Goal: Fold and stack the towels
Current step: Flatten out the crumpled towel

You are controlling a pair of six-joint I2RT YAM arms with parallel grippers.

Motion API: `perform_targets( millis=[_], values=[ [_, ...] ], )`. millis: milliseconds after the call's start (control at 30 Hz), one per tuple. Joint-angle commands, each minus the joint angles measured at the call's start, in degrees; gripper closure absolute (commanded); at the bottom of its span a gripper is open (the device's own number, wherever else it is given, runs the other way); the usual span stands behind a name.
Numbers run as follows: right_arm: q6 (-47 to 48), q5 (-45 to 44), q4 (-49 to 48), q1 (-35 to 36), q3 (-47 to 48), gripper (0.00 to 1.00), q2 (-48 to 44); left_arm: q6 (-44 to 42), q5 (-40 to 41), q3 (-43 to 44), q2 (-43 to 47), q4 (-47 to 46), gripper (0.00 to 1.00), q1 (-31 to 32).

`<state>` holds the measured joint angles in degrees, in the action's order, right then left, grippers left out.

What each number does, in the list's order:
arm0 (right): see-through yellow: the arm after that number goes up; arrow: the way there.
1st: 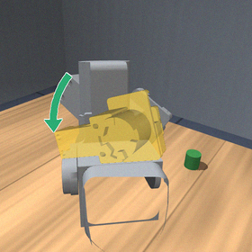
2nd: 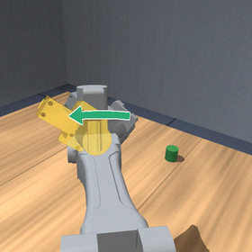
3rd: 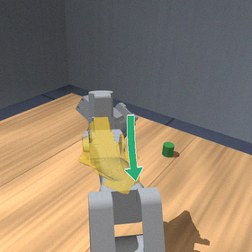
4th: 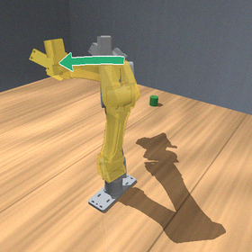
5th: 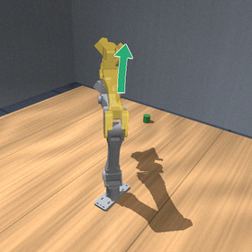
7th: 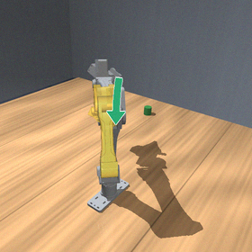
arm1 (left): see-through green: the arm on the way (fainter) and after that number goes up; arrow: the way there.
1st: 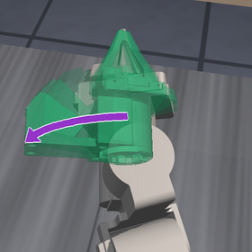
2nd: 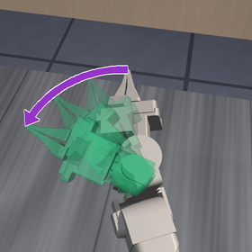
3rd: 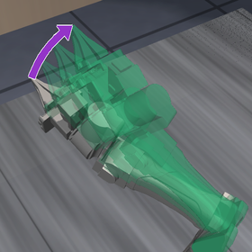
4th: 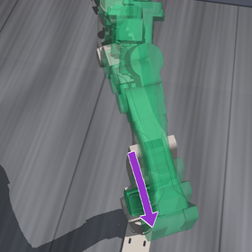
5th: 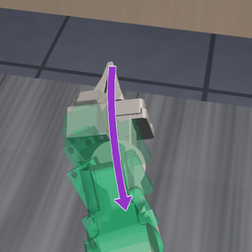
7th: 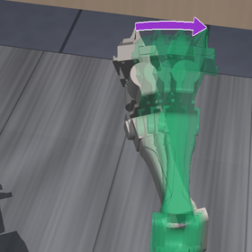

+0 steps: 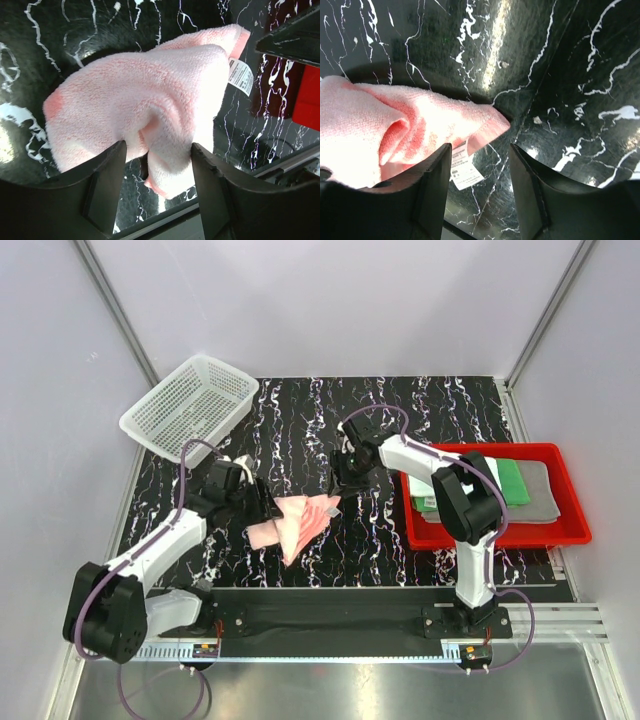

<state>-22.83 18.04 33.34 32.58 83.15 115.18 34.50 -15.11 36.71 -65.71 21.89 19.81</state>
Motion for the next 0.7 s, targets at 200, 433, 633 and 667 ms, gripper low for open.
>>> perform_targets(
  millis=[200,433,633,667],
  values=[
    [-3.1,-7.0,-0.8,1.9,-0.1,0.48,3.6,-0.7,-2.2,1.6,-2.7,-5.2,0.7,0.1],
    [-5.0,-16.1,0.8,1.9,0.6,0.84,3.4,-1.7,0.0,6.2,-5.2,-5.5,1.0,-0.1],
    [-6.4,-27.8,3.7,1.8,-5.3,1.0,-11.5,-6.6,0.7,27.8,-16.4,1.5,1.0,-1.9],
    [-6.4,-28.8,3.7,1.9,-6.8,1.0,-15.9,-8.1,2.2,31.2,-20.7,6.2,1.0,-2.0]
  ],
)
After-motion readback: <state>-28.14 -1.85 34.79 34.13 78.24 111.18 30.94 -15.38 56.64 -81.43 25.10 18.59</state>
